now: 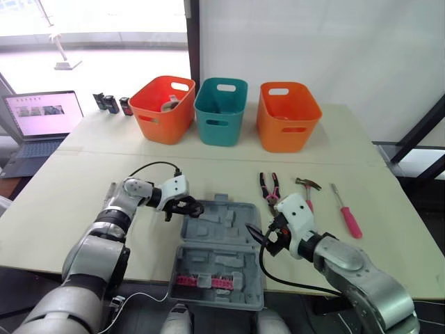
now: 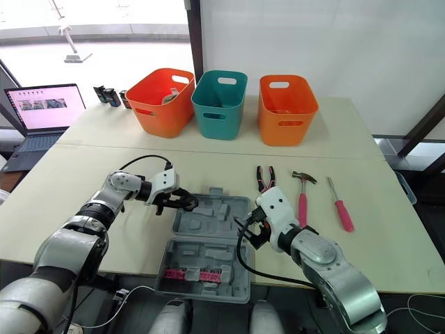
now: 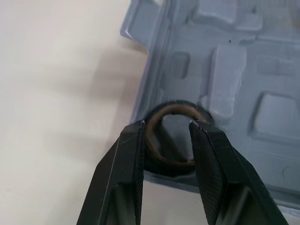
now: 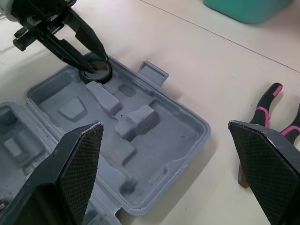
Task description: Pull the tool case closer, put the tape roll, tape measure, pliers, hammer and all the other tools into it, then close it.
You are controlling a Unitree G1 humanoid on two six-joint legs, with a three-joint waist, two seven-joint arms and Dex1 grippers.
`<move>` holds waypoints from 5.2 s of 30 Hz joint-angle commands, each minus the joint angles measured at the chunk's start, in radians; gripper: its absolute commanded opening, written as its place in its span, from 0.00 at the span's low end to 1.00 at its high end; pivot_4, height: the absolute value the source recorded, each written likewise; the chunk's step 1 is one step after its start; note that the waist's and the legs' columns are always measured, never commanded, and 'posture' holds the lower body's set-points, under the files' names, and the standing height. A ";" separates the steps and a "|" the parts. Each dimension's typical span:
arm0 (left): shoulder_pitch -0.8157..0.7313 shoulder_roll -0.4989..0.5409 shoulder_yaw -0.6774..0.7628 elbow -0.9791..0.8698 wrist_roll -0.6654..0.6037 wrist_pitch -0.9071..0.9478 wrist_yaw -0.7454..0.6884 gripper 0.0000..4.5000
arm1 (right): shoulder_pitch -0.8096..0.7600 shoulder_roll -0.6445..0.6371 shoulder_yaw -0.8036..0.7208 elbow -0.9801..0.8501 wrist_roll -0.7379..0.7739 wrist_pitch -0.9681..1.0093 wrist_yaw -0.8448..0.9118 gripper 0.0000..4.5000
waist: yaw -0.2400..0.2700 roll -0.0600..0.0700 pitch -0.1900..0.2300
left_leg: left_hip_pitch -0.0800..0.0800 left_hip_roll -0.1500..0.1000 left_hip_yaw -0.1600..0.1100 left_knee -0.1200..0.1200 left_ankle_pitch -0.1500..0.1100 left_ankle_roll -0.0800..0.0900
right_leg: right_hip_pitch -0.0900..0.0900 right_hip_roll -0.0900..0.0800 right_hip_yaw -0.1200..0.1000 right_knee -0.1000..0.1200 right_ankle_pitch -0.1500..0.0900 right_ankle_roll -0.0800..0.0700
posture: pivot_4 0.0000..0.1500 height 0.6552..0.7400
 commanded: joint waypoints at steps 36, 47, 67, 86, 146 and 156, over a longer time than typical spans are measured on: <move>-0.006 0.088 0.091 -0.205 -0.162 0.161 -0.087 0.35 | 0.004 -0.054 -0.162 0.049 0.033 -0.088 0.100 1.00 | -0.001 -0.001 0.001 | -0.007 0.000 0.000 0.000 0.000 0.000 | -0.005 0.000 -0.001 -0.001 0.000 0.000 | 1.00 1.00; 0.519 0.528 0.495 -0.620 -0.413 0.562 -0.030 0.40 | 0.151 -0.268 -0.682 0.438 0.119 -0.338 0.396 1.00 | -0.030 0.004 0.003 | -0.007 0.003 0.006 -0.004 -0.001 0.002 | -0.007 0.000 -0.002 -0.001 -0.002 0.001 | 1.00 1.00; 1.068 0.580 0.881 -0.463 -0.517 0.411 0.171 0.98 | 0.330 -0.407 -0.867 0.810 0.104 -0.544 0.612 1.00 | -0.026 0.003 0.004 | -0.012 0.007 0.016 -0.003 -0.001 0.000 | -0.013 -0.003 -0.002 -0.005 -0.003 -0.009 | 1.00 1.00; 1.065 0.552 0.858 -0.622 -0.563 0.469 0.238 0.98 | 0.326 -0.366 -0.837 0.703 0.123 -0.483 0.566 1.00 | -0.026 0.003 0.004 | -0.011 0.008 0.016 -0.002 -0.001 0.000 | -0.012 -0.002 -0.002 -0.005 -0.003 -0.009 | 1.00 1.00; 0.609 0.003 0.413 -0.816 -0.387 0.855 0.927 0.81 | -0.246 -0.145 0.089 0.054 0.171 -0.264 0.469 1.00 | 0.006 -0.001 0.002 | -0.009 0.009 0.015 0.001 0.004 0.000 | -0.006 0.001 -0.001 -0.004 0.003 -0.004 | 1.00 1.00; 0.550 -0.003 0.399 -0.706 -0.365 0.788 0.902 0.01 | -0.232 -0.140 0.074 0.006 0.193 -0.208 0.425 1.00 | 0.009 -0.001 0.002 | -0.009 0.009 0.015 0.001 0.004 0.000 | -0.006 0.001 -0.002 -0.004 0.003 -0.004 | 1.00 1.00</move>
